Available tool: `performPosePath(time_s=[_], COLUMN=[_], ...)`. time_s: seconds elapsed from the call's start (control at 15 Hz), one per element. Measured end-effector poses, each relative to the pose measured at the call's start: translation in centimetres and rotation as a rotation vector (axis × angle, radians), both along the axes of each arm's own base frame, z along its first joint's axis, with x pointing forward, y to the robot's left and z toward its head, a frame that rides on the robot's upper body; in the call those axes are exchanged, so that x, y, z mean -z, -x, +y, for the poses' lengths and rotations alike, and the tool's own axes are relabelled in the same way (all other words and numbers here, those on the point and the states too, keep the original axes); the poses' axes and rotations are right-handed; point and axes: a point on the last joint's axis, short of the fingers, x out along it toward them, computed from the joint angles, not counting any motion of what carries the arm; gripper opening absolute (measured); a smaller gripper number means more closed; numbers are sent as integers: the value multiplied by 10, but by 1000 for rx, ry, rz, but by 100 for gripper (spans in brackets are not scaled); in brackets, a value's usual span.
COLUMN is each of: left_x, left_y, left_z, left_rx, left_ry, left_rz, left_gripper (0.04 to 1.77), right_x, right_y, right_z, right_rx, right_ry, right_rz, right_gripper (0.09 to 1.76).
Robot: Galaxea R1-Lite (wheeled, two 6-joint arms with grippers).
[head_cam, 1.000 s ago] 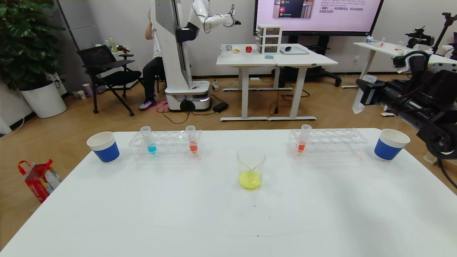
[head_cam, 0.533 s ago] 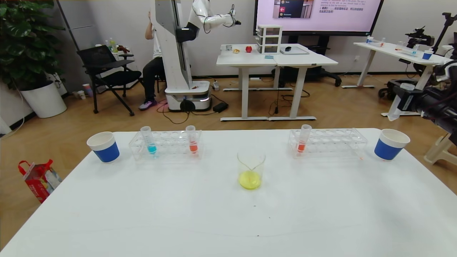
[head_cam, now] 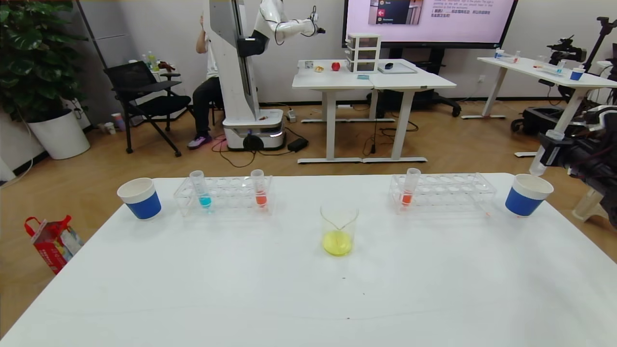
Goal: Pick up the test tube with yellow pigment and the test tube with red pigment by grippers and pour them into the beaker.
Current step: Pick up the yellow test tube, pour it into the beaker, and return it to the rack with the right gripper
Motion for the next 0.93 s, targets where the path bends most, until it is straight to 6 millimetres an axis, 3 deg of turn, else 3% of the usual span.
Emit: performPosePath(time_s=[0.67,0.93], left_x=[0,0], left_y=[0,0], left_z=[0,0], left_rx=[0,0], left_ry=[0,0], left_rz=[0,0], left_gripper=[175,175], right_x=[50,56], right_y=[-12,-13], right_z=[-17,-16], right_rx=[25,-4], right_ry=[21,6], right_rz=[45,61], right_gripper=[51,51])
